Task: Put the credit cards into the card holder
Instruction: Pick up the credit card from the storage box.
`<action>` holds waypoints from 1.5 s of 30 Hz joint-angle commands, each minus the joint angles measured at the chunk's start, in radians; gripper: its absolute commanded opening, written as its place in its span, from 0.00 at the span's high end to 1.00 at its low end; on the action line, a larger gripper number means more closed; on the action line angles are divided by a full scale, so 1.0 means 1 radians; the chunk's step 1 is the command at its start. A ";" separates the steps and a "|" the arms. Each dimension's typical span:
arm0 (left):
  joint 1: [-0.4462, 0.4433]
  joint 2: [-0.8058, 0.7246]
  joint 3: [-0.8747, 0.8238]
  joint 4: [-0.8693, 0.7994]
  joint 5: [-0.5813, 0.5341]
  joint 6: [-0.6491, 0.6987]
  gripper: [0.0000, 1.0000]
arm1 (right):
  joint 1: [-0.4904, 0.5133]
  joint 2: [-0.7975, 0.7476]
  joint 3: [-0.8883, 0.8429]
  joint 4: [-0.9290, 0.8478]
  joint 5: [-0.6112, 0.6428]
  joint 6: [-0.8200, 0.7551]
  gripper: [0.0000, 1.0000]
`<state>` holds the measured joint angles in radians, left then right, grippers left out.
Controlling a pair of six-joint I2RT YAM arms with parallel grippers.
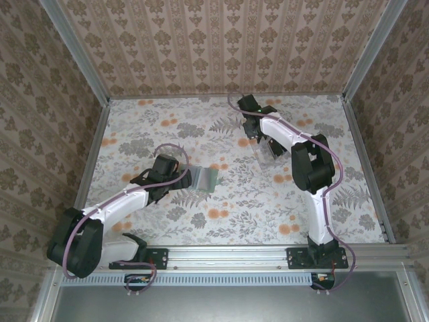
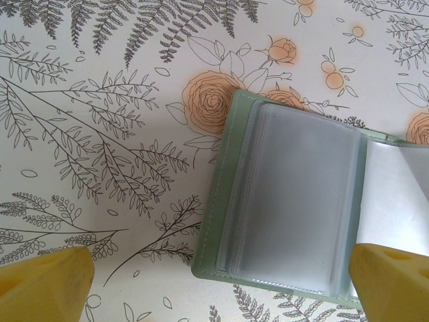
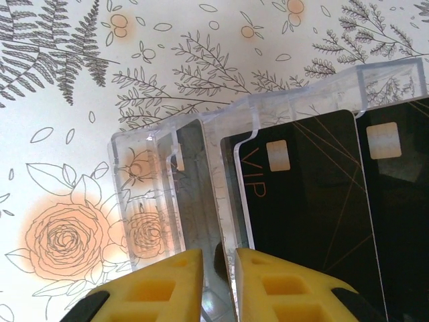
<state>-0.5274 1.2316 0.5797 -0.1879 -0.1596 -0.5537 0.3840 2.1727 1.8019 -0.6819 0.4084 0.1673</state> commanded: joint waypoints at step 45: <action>0.009 -0.020 0.041 -0.037 -0.053 0.005 0.00 | 0.111 -0.409 -0.291 0.222 -0.373 0.291 1.00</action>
<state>-0.5274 1.2304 0.5812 -0.1947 -0.1722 -0.5537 0.4351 1.8175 1.5768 -0.5312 0.0944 0.3729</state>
